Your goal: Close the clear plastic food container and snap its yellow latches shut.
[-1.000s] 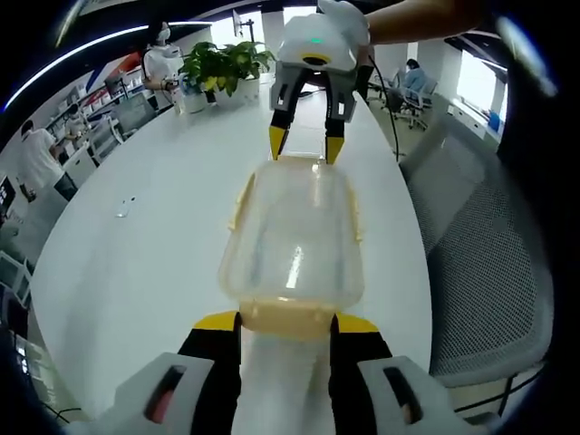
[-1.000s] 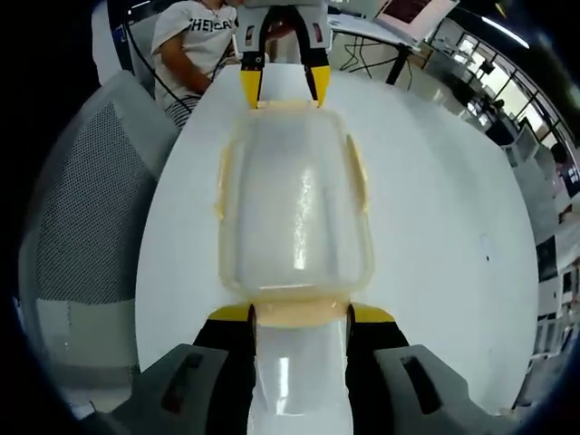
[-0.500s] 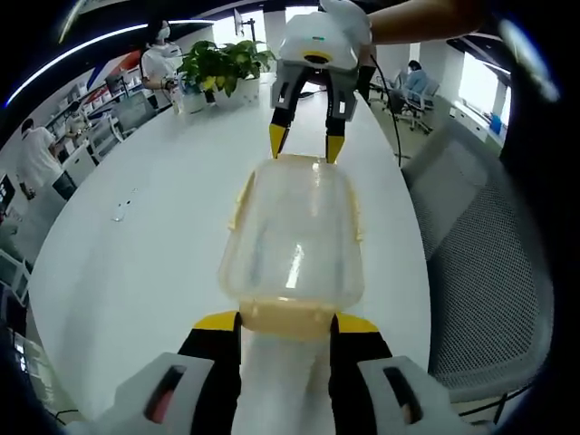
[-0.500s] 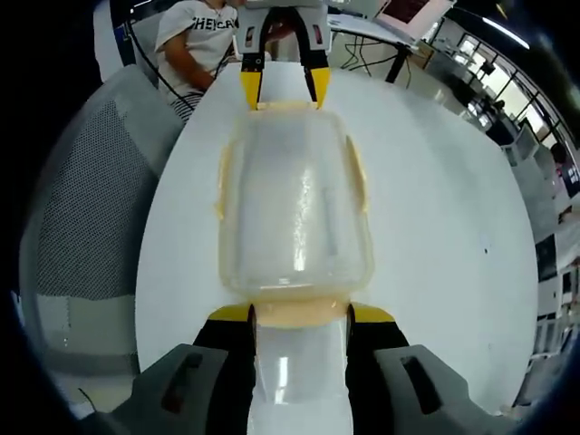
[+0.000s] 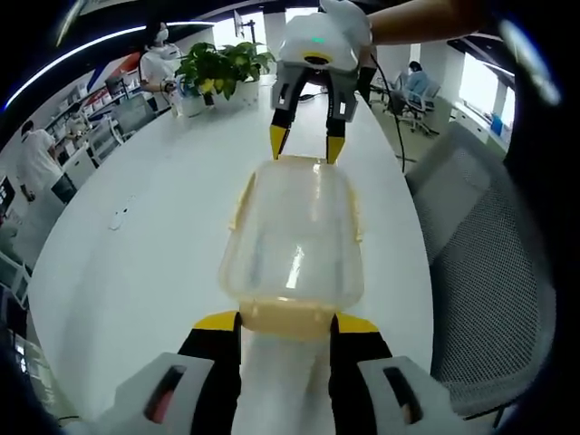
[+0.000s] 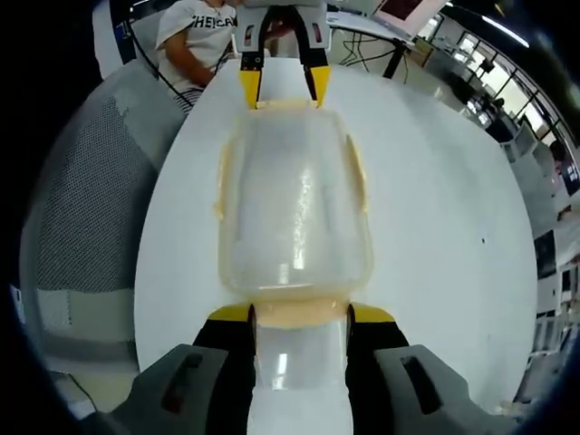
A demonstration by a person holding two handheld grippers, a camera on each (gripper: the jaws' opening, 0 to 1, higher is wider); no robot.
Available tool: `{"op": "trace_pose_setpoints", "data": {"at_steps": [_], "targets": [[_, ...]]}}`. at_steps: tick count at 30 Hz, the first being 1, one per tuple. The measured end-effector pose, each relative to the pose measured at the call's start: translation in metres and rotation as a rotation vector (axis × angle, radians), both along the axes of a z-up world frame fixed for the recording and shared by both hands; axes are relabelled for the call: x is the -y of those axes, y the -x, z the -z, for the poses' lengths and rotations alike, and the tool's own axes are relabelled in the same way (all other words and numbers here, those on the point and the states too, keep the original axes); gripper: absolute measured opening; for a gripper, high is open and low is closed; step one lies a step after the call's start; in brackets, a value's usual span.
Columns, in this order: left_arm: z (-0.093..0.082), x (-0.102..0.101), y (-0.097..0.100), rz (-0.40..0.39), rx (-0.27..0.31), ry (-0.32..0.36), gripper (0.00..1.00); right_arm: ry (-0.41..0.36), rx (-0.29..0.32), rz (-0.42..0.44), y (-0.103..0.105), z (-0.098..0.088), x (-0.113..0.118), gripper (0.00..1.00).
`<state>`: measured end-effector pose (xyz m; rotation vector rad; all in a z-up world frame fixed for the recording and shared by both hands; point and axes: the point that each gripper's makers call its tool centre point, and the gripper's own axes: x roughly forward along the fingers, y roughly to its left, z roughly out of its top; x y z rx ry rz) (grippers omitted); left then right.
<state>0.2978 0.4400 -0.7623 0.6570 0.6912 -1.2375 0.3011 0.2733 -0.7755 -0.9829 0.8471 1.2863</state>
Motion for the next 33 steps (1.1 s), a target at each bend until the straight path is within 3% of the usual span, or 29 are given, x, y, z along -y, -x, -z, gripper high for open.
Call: {"op": "trace_pose_setpoints", "data": {"at_steps": [33], "targets": [[0.002, 0.059, -0.008, -0.010, -0.001, -0.017, 0.32, 0.015, 0.015, -0.007, -0.010, 0.000, 0.059, 0.35]]}}
